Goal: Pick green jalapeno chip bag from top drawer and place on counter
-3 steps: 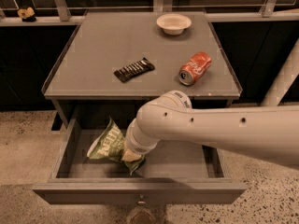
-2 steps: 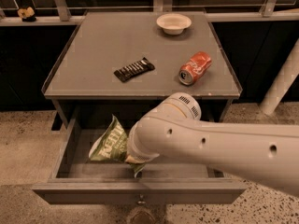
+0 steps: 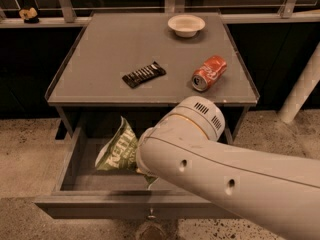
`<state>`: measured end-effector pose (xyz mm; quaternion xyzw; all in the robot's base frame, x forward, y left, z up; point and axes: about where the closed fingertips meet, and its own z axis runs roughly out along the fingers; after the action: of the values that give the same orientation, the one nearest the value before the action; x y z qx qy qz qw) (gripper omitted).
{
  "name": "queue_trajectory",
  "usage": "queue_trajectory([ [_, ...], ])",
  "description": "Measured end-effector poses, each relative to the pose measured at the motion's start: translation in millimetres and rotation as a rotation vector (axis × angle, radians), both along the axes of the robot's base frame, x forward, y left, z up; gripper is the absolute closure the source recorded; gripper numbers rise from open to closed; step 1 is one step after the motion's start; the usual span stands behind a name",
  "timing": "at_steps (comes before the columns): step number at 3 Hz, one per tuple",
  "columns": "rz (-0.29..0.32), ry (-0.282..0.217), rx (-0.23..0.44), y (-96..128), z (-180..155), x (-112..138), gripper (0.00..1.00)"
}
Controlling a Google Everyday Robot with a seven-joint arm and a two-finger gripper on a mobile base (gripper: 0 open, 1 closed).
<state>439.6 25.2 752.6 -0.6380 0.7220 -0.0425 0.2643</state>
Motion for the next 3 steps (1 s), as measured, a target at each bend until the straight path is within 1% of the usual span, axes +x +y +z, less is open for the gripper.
queue_trajectory([
  [1, -0.017, -0.028, -0.009, -4.1, 6.6, 20.5, 1.0],
  [2, -0.047, -0.096, -0.033, -11.8, 35.3, 65.3, 1.0],
  [3, -0.085, -0.205, -0.043, -17.7, 90.7, 109.3, 1.0],
])
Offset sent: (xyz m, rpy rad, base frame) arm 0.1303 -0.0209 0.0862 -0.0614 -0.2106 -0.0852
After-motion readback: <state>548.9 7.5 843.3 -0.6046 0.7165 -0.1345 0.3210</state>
